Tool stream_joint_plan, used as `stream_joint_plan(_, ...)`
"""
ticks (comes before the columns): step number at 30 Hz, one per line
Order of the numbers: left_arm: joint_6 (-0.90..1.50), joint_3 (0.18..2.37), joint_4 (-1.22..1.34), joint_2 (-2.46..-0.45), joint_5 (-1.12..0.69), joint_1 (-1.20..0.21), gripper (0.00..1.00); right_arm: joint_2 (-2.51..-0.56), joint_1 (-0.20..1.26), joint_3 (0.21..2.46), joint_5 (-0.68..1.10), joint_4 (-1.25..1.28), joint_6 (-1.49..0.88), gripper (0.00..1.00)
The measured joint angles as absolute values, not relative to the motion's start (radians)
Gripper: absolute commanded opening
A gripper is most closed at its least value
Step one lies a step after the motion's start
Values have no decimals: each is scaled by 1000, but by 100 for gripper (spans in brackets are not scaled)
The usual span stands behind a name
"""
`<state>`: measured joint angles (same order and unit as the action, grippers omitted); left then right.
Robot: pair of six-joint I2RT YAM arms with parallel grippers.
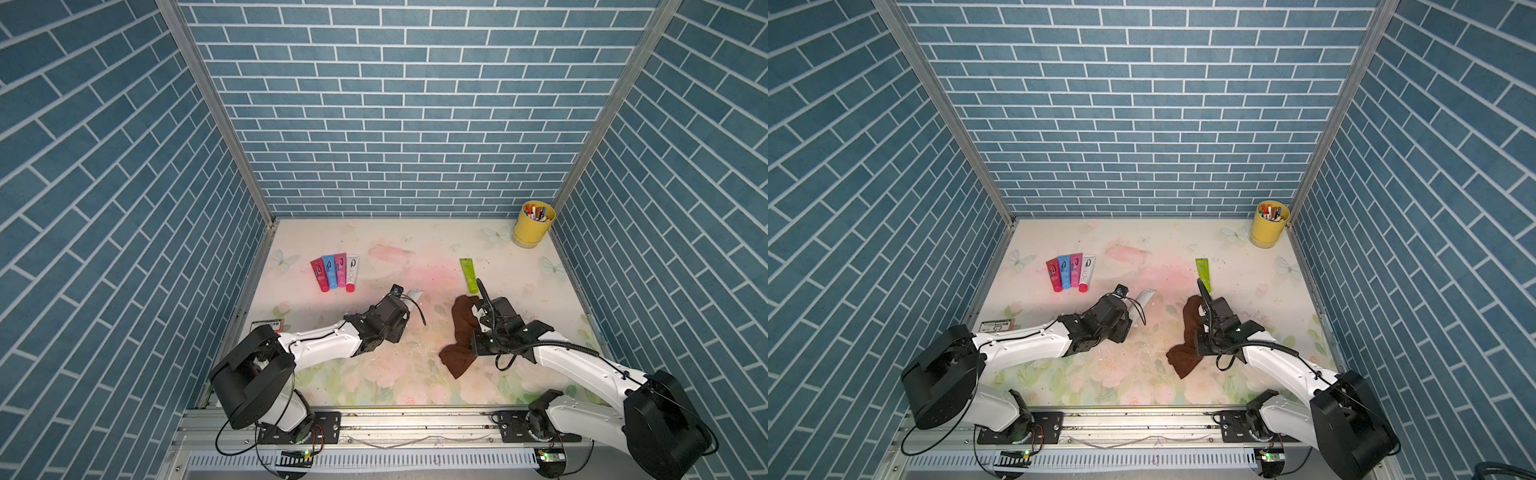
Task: Wipe the surface of the toothpaste tube
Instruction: Move the toothpaste to the center of the board.
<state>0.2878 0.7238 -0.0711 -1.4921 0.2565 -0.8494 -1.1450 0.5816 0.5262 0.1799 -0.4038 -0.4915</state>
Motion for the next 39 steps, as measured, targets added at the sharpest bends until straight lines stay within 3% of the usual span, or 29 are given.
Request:
stream_joint_plan(17,273,707,-27,-1586,180,-849,60,-1145,581,526,180,-404,-492,0)
stream_joint_plan(27,234,721,11,-1628,178,-857,20,-1123,577,526,188,-406,-492,0)
stream_joint_plan(34,205,671,13,-1549,173,-967,16,-937,574,578,175,-504,-470,0)
stream_joint_plan(39,184,658,31,-1538,138,-1024,16,-940,573,709,136,-552,-433,0)
